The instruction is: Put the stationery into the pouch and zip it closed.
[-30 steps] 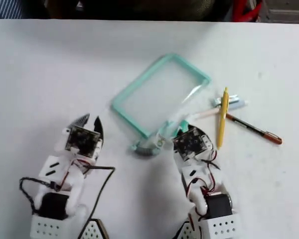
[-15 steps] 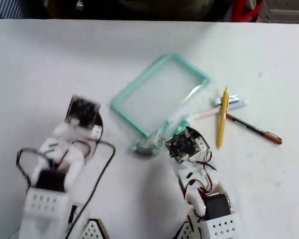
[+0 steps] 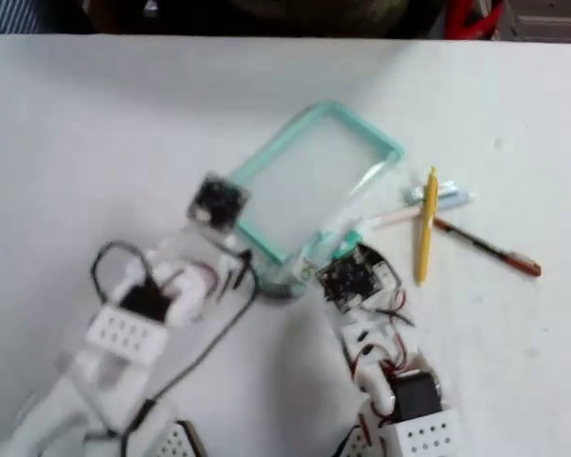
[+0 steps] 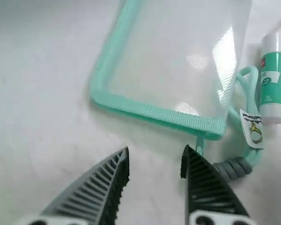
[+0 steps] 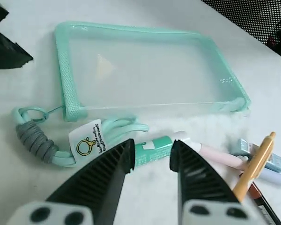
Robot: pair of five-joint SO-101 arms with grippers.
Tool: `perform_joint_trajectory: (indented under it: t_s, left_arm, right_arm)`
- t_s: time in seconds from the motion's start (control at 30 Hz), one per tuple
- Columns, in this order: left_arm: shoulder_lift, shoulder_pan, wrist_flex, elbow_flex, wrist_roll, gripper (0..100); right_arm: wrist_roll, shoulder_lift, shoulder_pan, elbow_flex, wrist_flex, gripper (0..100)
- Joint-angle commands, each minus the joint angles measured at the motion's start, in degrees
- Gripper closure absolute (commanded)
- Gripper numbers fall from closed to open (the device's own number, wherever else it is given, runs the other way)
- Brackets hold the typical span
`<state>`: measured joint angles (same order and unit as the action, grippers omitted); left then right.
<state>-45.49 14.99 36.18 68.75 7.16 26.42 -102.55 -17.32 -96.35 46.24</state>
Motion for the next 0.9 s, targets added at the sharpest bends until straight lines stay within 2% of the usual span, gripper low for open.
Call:
perform_joint_trajectory:
  t_s: [0.0,0.07,0.2,0.3,0.43,0.6,0.73,0.87]
  left_arm:
    - [23.0,5.1,5.1,-16.3,-1.7,81]
    - [31.3,8.2,5.1,-20.5,-4.9,81]
    - [39.5,5.2,5.9,-27.0,-7.4,81]
    - [40.7,5.6,8.4,-28.9,-9.0,80]
    - [41.0,6.7,8.4,-28.9,-14.8,80]
    - [41.8,7.1,7.0,-27.3,-16.8,80]
    - [44.9,8.2,12.6,-30.3,-16.4,80]
    - [51.7,8.2,20.1,-37.0,-16.7,75]
  right_arm:
    - [0.7,-0.4,-0.6,-0.5,0.0,86.5]
    - [0.7,-0.3,-0.6,-0.5,0.0,86.5]
    - [0.7,-0.2,-0.6,-0.5,0.0,86.5]
    - [0.7,-0.4,-0.6,-0.5,0.0,86.5]
    - [0.8,-0.4,-0.7,-0.5,0.0,86.5]
    - [0.8,-0.4,-0.7,-0.5,-0.1,86.5]
    - [0.8,-0.4,-0.7,-0.5,-0.1,86.5]
    - [0.8,-0.4,-0.7,-0.5,0.0,86.5]
